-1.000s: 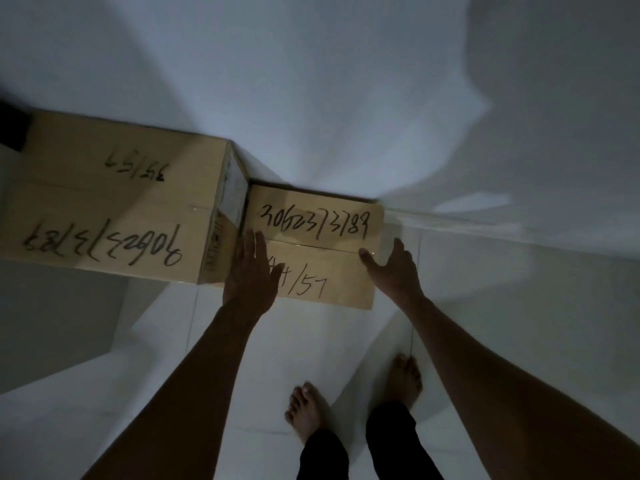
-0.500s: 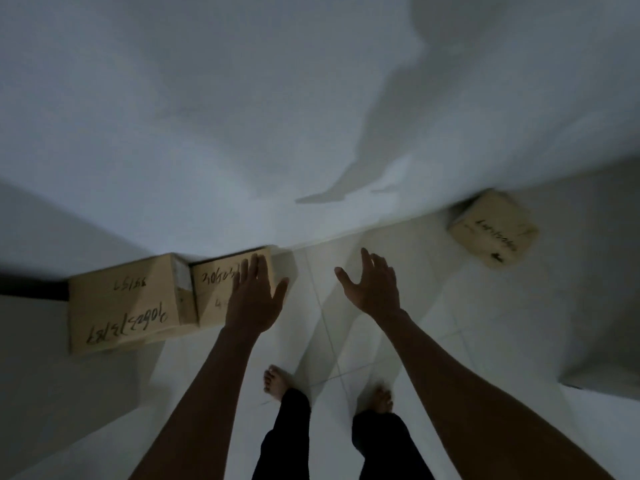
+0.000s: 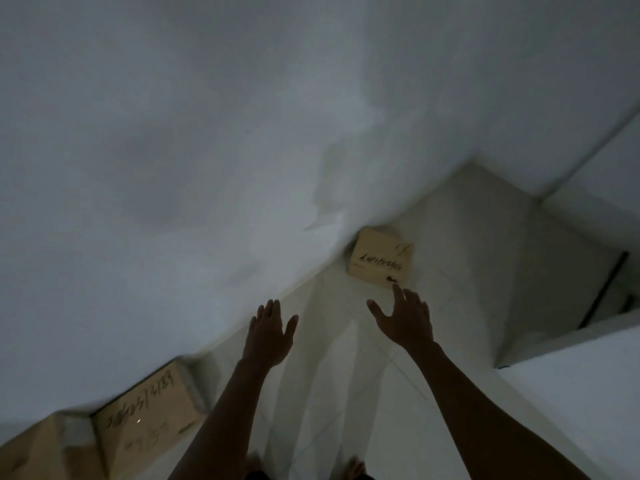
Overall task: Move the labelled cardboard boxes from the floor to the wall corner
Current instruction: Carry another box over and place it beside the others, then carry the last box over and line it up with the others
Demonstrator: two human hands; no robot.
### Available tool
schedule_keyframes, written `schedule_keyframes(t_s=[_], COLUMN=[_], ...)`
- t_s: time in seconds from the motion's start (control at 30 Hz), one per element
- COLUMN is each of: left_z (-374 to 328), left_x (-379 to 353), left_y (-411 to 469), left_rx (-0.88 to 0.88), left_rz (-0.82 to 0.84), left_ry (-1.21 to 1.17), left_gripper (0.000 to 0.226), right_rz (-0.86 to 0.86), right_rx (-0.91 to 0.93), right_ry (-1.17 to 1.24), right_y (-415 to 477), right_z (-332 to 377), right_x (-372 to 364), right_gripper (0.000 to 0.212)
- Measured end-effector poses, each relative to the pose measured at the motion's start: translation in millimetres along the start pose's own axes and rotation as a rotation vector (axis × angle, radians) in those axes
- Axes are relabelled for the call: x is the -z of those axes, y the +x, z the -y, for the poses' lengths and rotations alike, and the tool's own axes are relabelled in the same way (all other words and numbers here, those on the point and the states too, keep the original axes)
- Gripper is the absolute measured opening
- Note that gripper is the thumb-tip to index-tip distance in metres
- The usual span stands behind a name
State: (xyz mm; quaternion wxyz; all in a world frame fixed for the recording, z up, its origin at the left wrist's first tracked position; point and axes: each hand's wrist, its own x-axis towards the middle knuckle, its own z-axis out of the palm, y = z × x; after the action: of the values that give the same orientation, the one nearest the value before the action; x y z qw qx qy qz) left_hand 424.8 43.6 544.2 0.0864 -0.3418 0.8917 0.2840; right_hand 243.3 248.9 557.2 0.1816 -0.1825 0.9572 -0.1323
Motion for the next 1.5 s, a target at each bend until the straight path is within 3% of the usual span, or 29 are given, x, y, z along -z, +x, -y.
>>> schedule_keyframes(t_s=[0.2, 0.43, 0.73, 0.93, 1.23, 1.33, 1.4, 1.5], left_z=[-94.4, -161.7, -200.9, -191.5, -134.5, -118.4, -111.9, -97.0], left_x=[-34.0, -45.5, -109.5, -186.8, -379.8, -439.8, -468.7, -497.1], left_y=[51.5, 177.2, 392.8, 524.9, 712.6, 758.9, 784.0, 810.6], left_rx=[-0.096, -0.119, 0.028, 0.054, 0.048, 0.083, 0.14, 0.266], left_rz=[0.093, 0.095, 0.275, 0.35, 0.325, 0.273, 0.22, 0.235], left_ry=[0.073, 0.073, 0.052, 0.082, 0.092, -0.004, -0.095, -0.226], left_gripper=[0.073, 0.071, 0.07, 0.069, 0.068, 0.07, 0.075, 0.091], right_rz=[-0.01, 0.023, 0.11, 0.165, 0.176, 0.109, 0.046, 0.058], right_rx=[-0.115, -0.228, -0.493, -0.564, -0.471, -0.456, -0.494, -0.599], right_ry=[0.07, 0.133, 0.383, 0.467, 0.448, 0.447, 0.467, 0.62], right_y=[51.8, 153.8, 348.3, 462.0, 629.5, 665.3, 689.6, 719.5], right_z=[-78.0, -123.0, -154.5, -192.0, -276.9, -309.4, -329.8, -348.9], right_x=[41.9, 57.2, 23.2, -56.6, -260.9, -315.6, -341.2, -368.8], right_gripper=[0.092, 0.092, 0.086, 0.084, 0.085, 0.083, 0.093, 0.101])
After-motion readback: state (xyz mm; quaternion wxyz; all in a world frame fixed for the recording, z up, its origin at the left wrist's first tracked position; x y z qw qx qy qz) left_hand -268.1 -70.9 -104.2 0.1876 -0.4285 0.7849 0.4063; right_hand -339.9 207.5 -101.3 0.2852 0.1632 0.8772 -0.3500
